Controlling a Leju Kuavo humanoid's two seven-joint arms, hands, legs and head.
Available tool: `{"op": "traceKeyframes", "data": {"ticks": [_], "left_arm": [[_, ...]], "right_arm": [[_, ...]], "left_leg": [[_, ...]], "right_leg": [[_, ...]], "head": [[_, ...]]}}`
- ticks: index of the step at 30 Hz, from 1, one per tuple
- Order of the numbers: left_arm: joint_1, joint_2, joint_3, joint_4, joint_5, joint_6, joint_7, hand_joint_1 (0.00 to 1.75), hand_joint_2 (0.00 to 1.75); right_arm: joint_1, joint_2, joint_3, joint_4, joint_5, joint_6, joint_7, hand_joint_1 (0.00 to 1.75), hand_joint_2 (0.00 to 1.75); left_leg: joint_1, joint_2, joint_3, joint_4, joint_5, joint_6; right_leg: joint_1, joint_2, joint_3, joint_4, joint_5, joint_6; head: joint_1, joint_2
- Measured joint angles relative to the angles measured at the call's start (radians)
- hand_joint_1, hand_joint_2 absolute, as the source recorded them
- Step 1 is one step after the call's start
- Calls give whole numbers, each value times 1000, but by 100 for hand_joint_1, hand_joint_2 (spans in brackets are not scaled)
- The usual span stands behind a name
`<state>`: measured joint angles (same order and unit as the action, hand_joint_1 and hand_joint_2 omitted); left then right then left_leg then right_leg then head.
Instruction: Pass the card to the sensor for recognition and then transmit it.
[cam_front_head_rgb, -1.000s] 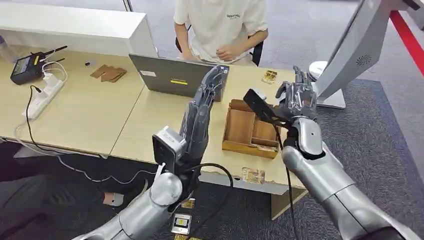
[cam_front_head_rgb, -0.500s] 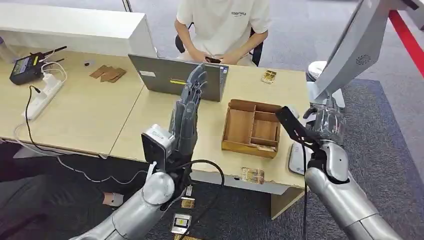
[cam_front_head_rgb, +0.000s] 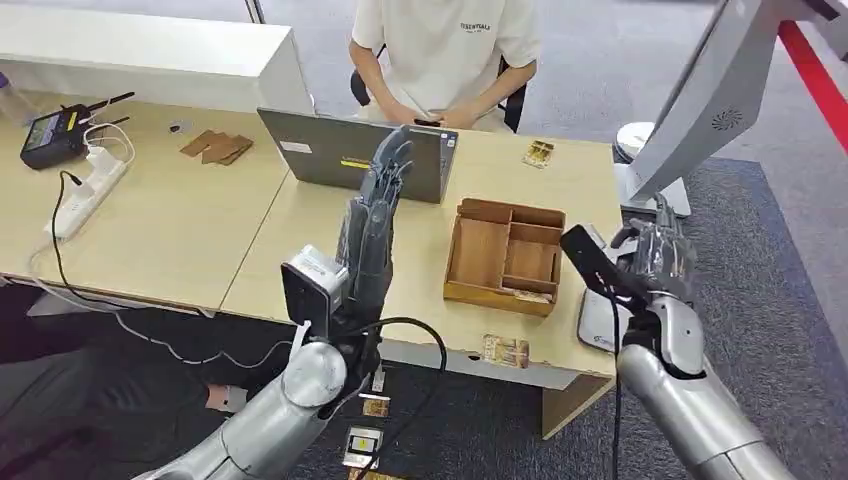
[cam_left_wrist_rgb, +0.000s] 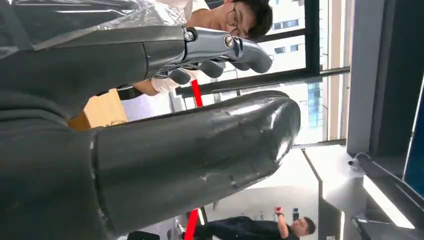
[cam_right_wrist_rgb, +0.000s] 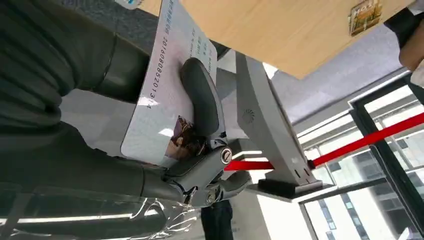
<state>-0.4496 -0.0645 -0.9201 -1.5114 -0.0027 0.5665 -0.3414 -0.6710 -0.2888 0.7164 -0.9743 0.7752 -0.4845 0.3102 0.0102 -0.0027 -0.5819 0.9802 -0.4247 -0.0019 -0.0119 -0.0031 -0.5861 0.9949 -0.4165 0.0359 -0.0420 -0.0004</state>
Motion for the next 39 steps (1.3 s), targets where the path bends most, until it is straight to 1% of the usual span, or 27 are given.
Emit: {"op": "traceKeyframes", "data": {"ticks": [5, 9, 12, 19, 24, 32, 39], "left_arm": [[0, 0, 0, 0, 2, -2, 0, 0, 0], [0, 0, 0, 0, 2, -2, 2, 0, 0], [0, 0, 0, 0, 2, -2, 3, 0, 0], [1, 0, 0, 0, 2, -2, 1, 0, 0], [2, 1, 0, 0, 2, 2, 1, 0, 0], [4, 2, 0, 0, 2, 2, 1, 0, 0], [7, 3, 0, 0, 2, 2, 4, 0, 0]], "right_arm": [[2, 10, 0, 11, 10, 13, -2, 175, 175], [0, 19, 0, 38, 14, 17, -18, 175, 175], [-2, 29, 0, 94, 2, 13, -39, 175, 175], [-4, 40, -2, 199, -31, -1, -61, 175, 175], [-4, 41, -13, 250, -60, -18, -61, 175, 175], [-1, 35, -28, 315, -79, -24, -61, 175, 175], [17, 36, -28, 341, -82, -24, -62, 175, 175]], "left_leg": [[0, 0, 0, 0, 0, 0], [0, 0, 0, 0, 0, 0], [0, 0, 0, 0, 0, 0], [0, 0, 0, 0, 0, 0], [0, 0, 0, 0, 0, 0], [0, 0, 0, 0, 0, 0], [0, 0, 0, 0, 0, 0]], "right_leg": [[0, 0, 0, 0, 0, 0], [0, 0, 0, 0, 0, 0], [0, 0, 0, 0, 0, 0], [0, 0, 0, 0, 0, 0], [0, 0, 0, 0, 0, 0], [0, 0, 0, 0, 0, 0], [0, 0, 0, 0, 0, 0]], "head": [[0, 0], [0, 0], [0, 0], [0, 0], [0, 0], [0, 0], [0, 0]]}}
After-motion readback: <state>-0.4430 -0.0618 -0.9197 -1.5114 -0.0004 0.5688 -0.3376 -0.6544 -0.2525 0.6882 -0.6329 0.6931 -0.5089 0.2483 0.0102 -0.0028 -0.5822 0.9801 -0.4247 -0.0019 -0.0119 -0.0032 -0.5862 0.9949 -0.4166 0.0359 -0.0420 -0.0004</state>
